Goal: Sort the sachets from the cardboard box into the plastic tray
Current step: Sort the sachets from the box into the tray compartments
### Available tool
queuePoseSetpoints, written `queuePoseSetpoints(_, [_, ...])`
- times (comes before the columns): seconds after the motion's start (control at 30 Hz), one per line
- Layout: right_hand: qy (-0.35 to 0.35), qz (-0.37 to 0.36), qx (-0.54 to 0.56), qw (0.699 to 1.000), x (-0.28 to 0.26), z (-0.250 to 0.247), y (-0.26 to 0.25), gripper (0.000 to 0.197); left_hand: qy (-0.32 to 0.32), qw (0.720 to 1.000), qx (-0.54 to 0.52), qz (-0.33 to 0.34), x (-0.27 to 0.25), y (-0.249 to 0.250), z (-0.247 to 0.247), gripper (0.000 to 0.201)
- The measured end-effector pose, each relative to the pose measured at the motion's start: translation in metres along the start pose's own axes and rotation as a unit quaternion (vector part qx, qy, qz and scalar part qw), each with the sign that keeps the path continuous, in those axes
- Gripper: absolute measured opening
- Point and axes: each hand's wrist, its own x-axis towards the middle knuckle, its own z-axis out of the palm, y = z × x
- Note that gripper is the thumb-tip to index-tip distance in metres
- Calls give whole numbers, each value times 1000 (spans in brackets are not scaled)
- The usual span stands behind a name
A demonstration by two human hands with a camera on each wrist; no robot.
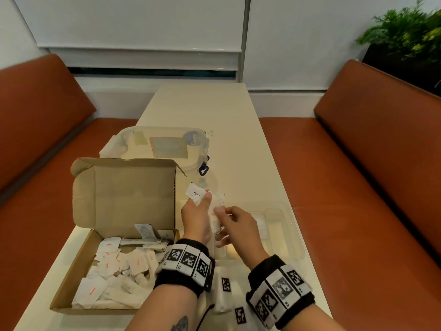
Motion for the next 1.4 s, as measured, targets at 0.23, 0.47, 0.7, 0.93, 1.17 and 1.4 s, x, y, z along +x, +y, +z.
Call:
queuePoseSetpoints(0.23, [15, -5, 64, 998, 9, -12, 4, 50, -47, 999, 1, -7, -4, 6, 9, 19])
queuePoseSetpoints(0.47, [24, -16, 30, 999, 18, -30, 2, 43, -112, 993, 40, -21, -14, 7, 6, 23])
queuePoseSetpoints(0.7, [11, -12, 38, 999, 17, -32, 1, 30, -146, 986, 62, -41, -18, 8, 2, 34])
queuePoseSetpoints(0.93, [2, -23, 26, 999, 13, -33, 0, 7, -171, 982, 25, -71, -21, 15, 4, 54])
queuePoseSetpoints(1.17, [51, -36, 18, 998, 14, -34, 1, 18, -211, 971, -16, -112, -23, 17, 0, 44])
queuePoseSetpoints(1.4, [19, -20, 37, 999, 8, -37, -5, 34, -179, 981, 15, -69, -23, 9, -2, 31])
